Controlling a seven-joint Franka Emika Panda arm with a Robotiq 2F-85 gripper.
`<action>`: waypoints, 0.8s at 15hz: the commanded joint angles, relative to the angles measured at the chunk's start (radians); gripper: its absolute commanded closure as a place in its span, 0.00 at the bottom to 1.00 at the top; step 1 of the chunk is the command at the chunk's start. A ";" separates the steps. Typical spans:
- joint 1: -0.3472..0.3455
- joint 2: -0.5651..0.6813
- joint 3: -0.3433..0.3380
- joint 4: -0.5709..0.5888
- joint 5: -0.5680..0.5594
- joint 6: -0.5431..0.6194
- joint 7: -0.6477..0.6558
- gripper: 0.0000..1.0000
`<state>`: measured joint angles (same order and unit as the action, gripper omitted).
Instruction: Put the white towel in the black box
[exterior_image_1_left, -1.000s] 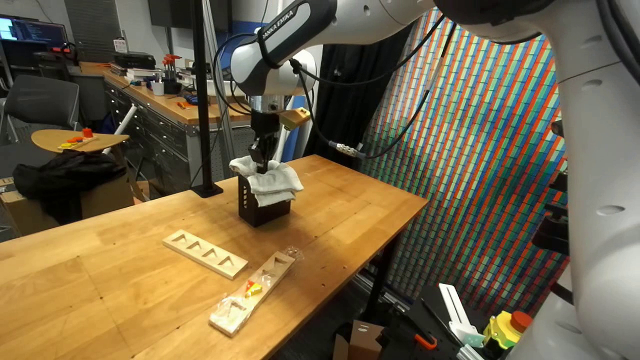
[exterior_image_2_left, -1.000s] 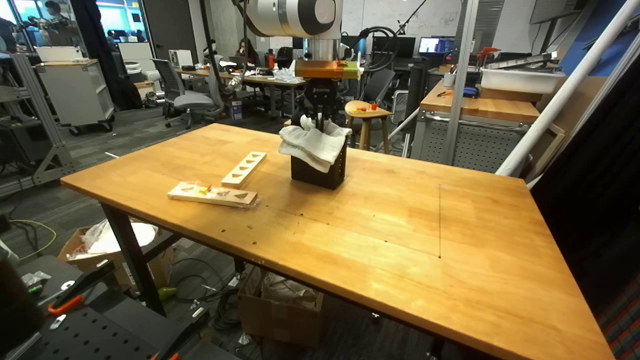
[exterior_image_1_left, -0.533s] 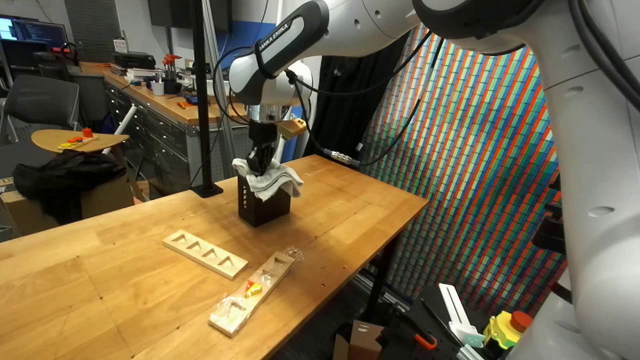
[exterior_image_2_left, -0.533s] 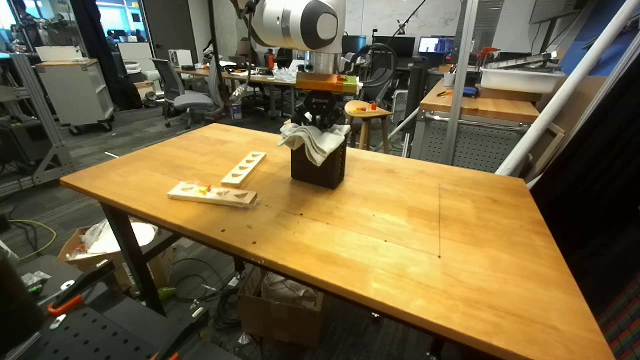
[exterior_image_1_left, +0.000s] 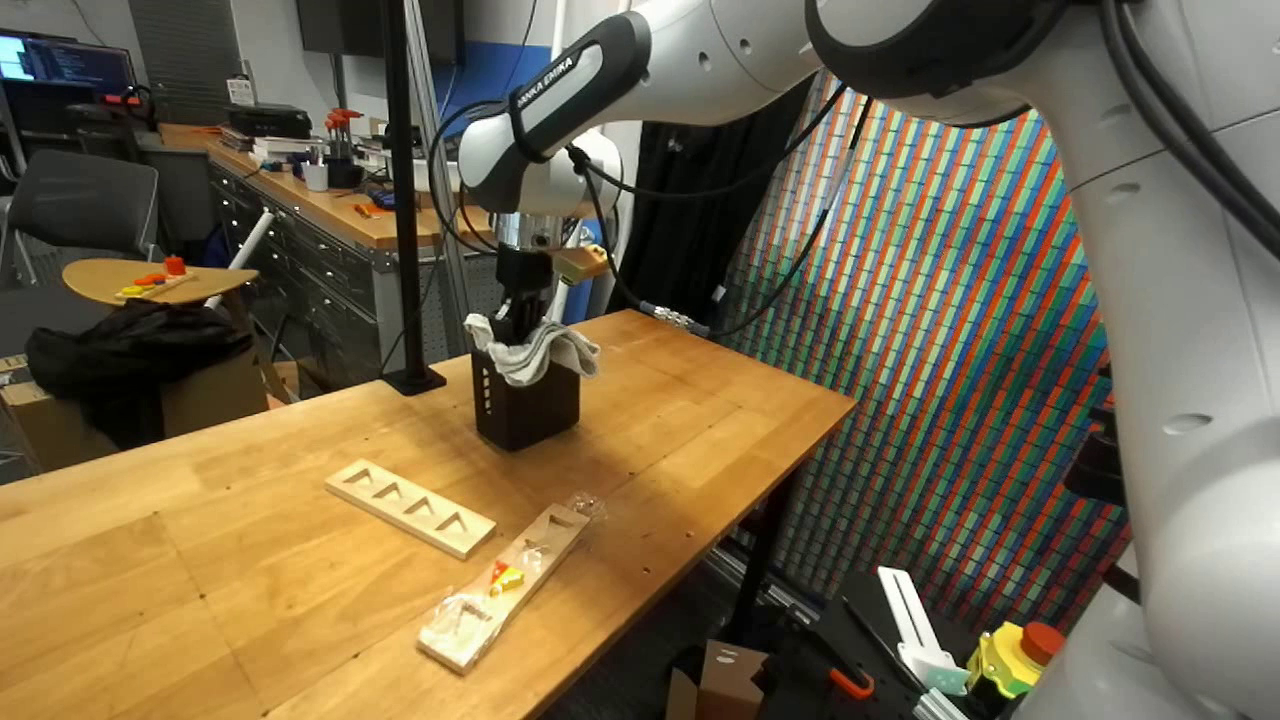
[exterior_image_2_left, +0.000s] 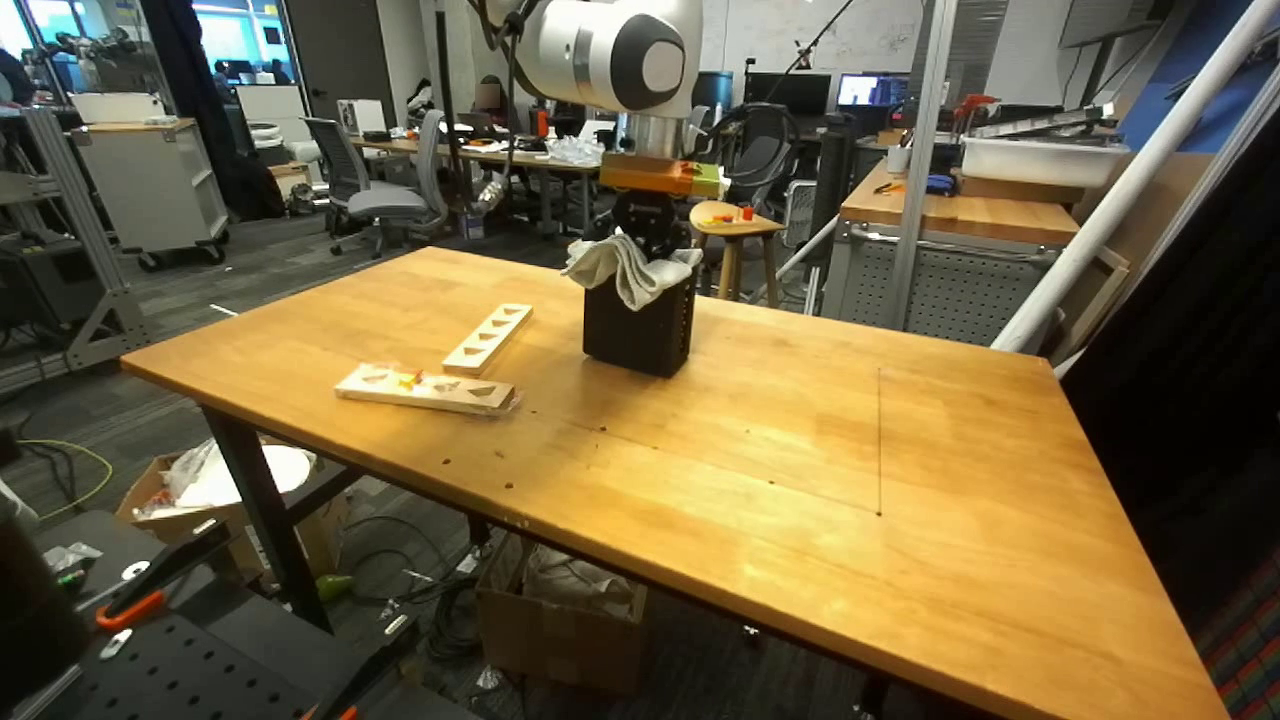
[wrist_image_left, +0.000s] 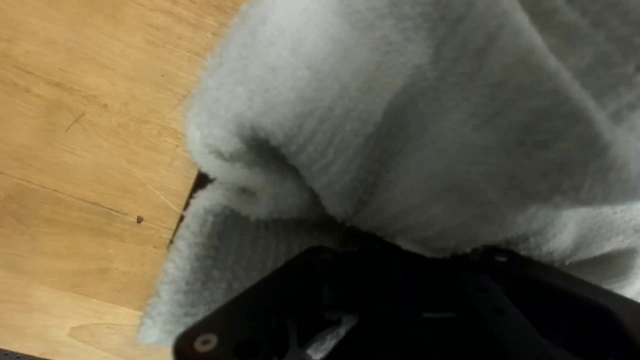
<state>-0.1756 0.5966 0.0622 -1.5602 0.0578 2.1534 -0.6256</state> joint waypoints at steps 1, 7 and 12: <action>-0.022 0.053 0.025 0.052 0.041 -0.026 -0.041 0.89; -0.022 0.052 0.022 0.076 0.035 -0.054 -0.050 0.88; -0.016 0.017 0.010 0.065 0.017 -0.045 -0.042 0.88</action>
<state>-0.1862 0.6263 0.0698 -1.5138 0.0742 2.1228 -0.6529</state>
